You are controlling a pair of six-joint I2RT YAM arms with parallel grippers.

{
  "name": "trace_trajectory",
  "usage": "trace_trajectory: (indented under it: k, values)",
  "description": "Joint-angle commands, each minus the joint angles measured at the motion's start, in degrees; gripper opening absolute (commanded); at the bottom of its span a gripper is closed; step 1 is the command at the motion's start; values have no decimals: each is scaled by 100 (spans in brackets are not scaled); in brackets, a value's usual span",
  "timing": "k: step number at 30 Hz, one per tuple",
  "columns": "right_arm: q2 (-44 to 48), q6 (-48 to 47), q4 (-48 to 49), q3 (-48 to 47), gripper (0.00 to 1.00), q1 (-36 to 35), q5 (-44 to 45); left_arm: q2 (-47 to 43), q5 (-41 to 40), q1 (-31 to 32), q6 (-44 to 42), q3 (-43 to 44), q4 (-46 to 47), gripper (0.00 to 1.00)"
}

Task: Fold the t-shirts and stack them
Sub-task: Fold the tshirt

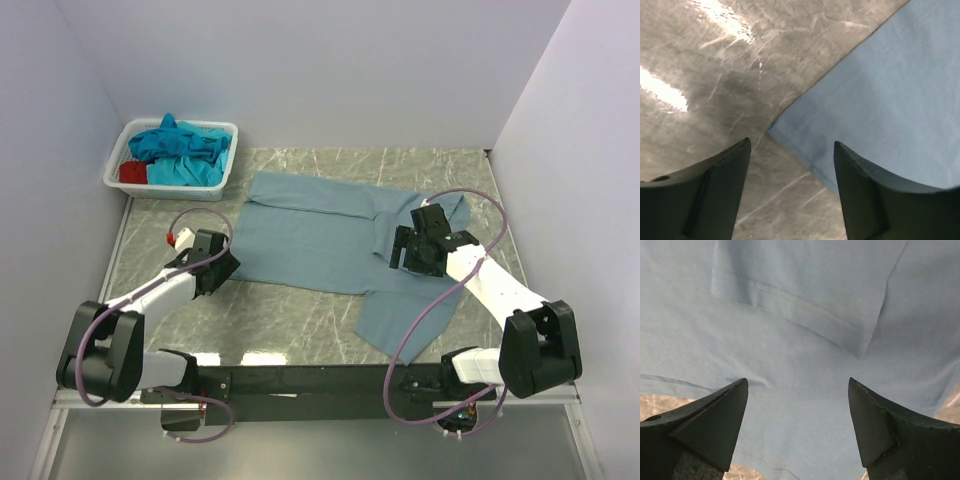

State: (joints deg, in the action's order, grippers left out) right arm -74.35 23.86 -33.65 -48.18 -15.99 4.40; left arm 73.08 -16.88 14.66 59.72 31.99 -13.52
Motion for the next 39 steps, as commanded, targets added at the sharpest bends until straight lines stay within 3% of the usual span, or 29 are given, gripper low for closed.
trace_trajectory:
  k: [1, 4, 5, 7, 8, 11, 16, 23, 32, 39]
  values:
    - [166, -92, 192, 81, 87, -54, -71, 285, -96, -33, 4, 193, 112, 65]
    - [149, -92, 192, 81, 87, -62, -63, 601, -166, -33, -22, 360, 148, 52]
    - [149, -100, 175, 81, 87, -62, -54, 750, -192, -42, -22, 413, 113, 41]
    - [157, -92, 166, 81, 87, -80, -10, 900, -262, -42, -48, 510, 43, 32]
    - [166, -83, 157, 90, 87, -80, 8, 997, -280, -42, -49, 597, -45, 18]
    - [184, -83, 148, 99, 87, -80, -1, 1042, -201, -42, -58, 633, -81, 1]
    - [114, -171, 139, 160, 86, -264, -203, 875, -43, -42, -31, 476, 42, 1]
    - [130, -66, -185, 282, 84, -1204, -105, 147, 256, -42, -619, 45, 789, 1]
    - [710, 1147, -940, 898, 83, -2434, -370, -382, 274, -42, -821, -299, 1202, 1]
    - [1027, 1463, -1460, 1100, 83, -2593, -177, -373, 150, -42, -857, -114, 948, 1]
